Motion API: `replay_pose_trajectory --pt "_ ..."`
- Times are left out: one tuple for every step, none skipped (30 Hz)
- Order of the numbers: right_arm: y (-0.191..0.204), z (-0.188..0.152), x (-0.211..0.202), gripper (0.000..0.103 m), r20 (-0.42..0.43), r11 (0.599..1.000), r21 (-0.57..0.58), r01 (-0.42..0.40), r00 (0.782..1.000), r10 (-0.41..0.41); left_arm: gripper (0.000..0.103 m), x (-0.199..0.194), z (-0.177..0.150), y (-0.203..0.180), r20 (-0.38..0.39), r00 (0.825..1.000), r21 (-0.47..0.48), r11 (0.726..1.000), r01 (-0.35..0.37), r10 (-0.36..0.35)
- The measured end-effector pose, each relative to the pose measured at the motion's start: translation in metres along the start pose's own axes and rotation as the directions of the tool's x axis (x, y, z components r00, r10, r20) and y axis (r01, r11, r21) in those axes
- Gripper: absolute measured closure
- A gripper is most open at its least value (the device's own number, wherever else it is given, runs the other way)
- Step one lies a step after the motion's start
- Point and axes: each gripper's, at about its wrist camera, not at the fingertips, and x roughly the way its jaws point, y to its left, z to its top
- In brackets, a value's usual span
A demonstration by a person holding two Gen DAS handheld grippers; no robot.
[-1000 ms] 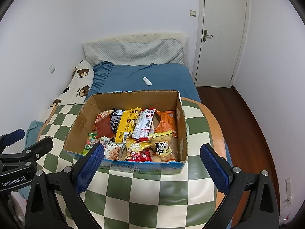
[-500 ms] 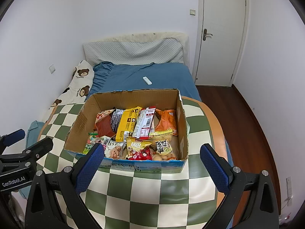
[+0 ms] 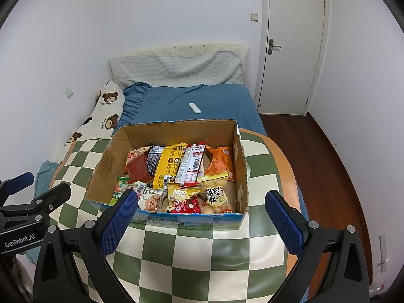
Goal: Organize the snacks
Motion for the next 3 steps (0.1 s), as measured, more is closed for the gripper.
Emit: replay_pose_trajectory --pt "-0.0002 0.0005 -0.0002 0.001 0.0 1.0 0.0 0.001 1.0 -0.001 0.0 0.0001 0.0 0.0002 0.003 1.0 0.002 1.0 0.0 0.0" --pt "-0.0006 0.0005 -0.0003 0.001 0.0 1.0 0.0 0.0 1.0 0.0 0.0 0.0 0.0002 -0.0004 0.003 1.0 0.004 1.0 0.001 -0.001" --pt "-0.0006 0.0004 -0.0004 0.001 0.001 1.0 0.002 -0.001 1.0 0.001 0.0 0.0003 0.0 0.0 0.002 1.0 0.004 1.0 0.004 -0.004"
